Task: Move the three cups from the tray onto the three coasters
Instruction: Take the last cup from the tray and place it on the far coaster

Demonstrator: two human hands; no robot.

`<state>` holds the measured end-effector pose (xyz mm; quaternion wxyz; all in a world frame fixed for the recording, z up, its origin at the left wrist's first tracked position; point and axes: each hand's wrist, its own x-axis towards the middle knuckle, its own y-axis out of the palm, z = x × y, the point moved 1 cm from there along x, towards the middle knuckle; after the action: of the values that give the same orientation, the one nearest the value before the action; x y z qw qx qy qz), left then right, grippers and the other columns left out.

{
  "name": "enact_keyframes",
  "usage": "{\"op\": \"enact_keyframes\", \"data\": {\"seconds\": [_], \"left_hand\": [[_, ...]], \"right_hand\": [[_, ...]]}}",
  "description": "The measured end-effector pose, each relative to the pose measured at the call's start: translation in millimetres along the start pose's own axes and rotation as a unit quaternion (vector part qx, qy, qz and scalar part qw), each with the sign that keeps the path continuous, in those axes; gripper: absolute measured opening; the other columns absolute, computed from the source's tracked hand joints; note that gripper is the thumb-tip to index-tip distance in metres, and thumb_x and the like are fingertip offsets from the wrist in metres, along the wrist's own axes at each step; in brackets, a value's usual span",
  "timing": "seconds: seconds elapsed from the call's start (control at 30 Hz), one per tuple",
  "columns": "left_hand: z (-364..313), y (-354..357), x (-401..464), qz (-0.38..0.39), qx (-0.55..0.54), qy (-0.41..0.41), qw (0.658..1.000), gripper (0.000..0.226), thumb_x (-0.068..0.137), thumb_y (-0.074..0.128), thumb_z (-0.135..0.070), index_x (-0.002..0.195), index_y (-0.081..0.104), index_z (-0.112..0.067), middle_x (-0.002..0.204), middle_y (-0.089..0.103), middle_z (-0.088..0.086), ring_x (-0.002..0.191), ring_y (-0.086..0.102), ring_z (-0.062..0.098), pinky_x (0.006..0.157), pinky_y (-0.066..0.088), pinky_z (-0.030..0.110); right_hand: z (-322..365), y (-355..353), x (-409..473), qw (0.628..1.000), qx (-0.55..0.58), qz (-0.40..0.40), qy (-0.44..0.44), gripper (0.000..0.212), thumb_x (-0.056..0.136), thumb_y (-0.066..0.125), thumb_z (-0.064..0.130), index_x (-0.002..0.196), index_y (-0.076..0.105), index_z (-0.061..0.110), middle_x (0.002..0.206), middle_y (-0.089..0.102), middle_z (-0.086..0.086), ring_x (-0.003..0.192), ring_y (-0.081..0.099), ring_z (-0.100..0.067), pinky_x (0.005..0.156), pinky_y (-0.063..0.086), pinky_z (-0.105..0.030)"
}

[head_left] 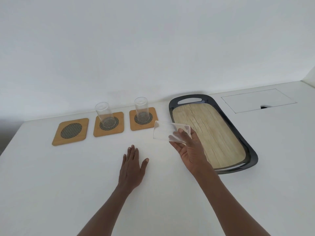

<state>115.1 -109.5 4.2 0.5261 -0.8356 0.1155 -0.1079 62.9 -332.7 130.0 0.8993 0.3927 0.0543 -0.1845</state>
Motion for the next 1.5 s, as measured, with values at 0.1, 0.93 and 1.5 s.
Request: {"op": "enact_keyframes", "data": {"seconds": [0.1,0.93,1.5], "left_hand": [[26.2,-14.0,-9.1,-0.01,-0.002,-0.024,1.0,0.09,0.091,0.013,-0.067,0.154,0.019,-0.003,0.165,0.008,0.01,0.153,0.001,0.02,0.122,0.002,0.035],[249.7,-123.4,-51.6,-0.049,0.04,-0.174,0.983,0.084,0.096,0.031,-0.059,0.154,0.013,-0.001,0.165,0.006,0.014,0.153,-0.001,0.024,0.123,0.005,0.044],[260.3,-121.7,-54.9,-0.046,0.07,-0.166,0.983,0.096,0.088,0.018,-0.076,0.156,0.009,-0.009,0.166,-0.002,0.005,0.152,-0.007,0.017,0.123,0.002,0.042]], "right_hand": [[-10.5,16.2,-2.7,1.0,-0.001,0.013,0.005,0.059,0.085,0.075,0.009,0.139,0.049,0.006,0.134,0.057,-0.023,0.112,0.068,-0.038,0.096,0.056,-0.047],[-151.8,150.0,-14.0,0.996,-0.045,0.04,0.067,0.063,0.086,0.074,0.009,0.142,0.047,0.009,0.111,0.065,-0.017,0.101,0.07,-0.036,0.093,0.057,-0.044],[-219.9,244.2,45.8,0.986,-0.161,0.039,0.024,0.071,0.073,0.088,0.017,0.134,0.053,0.025,0.14,0.057,-0.012,0.12,0.064,-0.03,0.099,0.052,-0.054]]}}
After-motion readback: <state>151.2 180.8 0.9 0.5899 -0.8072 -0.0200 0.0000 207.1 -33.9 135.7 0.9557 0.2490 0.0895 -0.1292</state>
